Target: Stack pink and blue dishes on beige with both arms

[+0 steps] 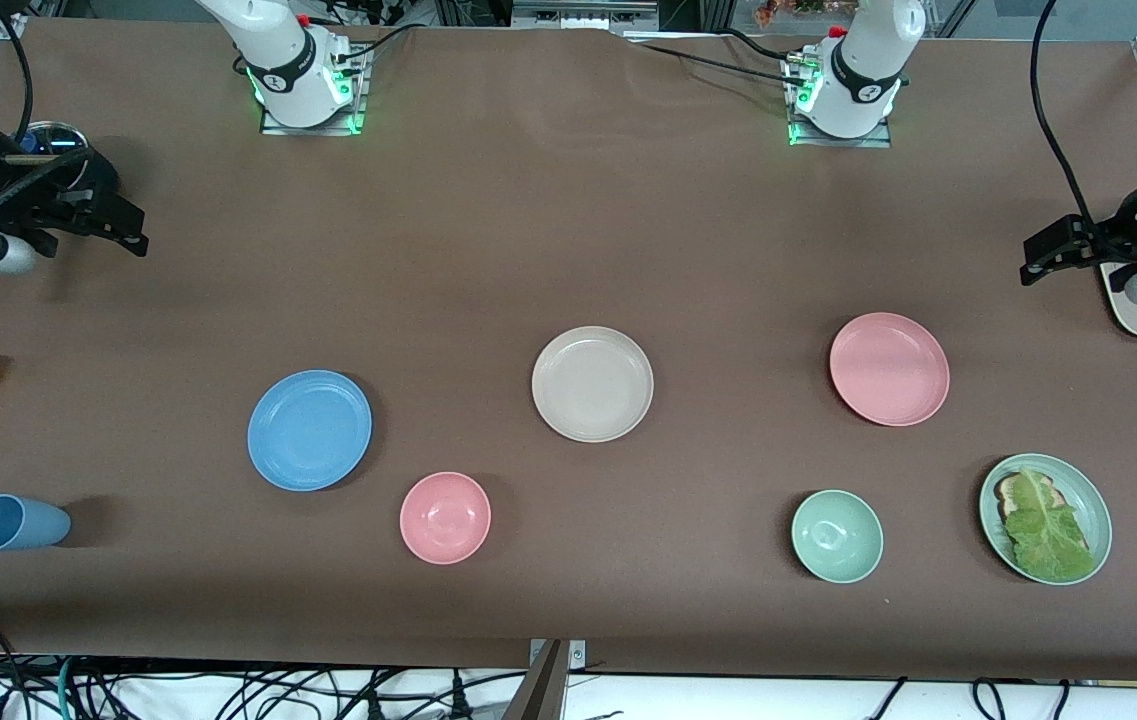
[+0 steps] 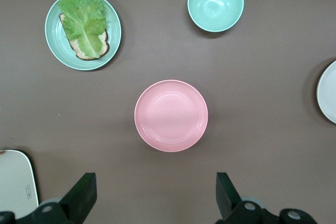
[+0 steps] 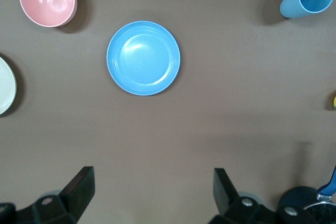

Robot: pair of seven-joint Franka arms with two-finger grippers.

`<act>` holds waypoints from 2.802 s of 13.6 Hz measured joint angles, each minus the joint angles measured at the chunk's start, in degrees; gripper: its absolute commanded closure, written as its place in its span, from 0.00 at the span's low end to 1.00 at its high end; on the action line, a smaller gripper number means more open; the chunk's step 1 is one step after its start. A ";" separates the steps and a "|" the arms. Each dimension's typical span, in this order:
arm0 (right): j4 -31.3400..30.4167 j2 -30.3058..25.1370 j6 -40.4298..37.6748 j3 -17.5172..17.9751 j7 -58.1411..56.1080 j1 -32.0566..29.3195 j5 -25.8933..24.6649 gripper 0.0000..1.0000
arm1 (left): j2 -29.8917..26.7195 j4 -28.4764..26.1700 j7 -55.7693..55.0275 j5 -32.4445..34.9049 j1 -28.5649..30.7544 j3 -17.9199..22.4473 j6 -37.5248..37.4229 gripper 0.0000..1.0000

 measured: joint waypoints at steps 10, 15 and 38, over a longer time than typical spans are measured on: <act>0.00 0.00 -0.24 0.18 0.00 0.72 0.04 0.00 | 0.00 0.00 -0.07 0.00 0.31 0.14 0.00 0.00; 0.00 0.00 -0.25 0.18 0.00 0.72 0.04 0.00 | 1.14 -0.03 -0.08 0.00 0.50 0.14 -0.01 0.00; 0.02 0.02 0.14 0.25 0.44 3.14 0.04 0.00 | 23.37 -19.64 9.71 0.13 9.14 0.63 35.22 0.00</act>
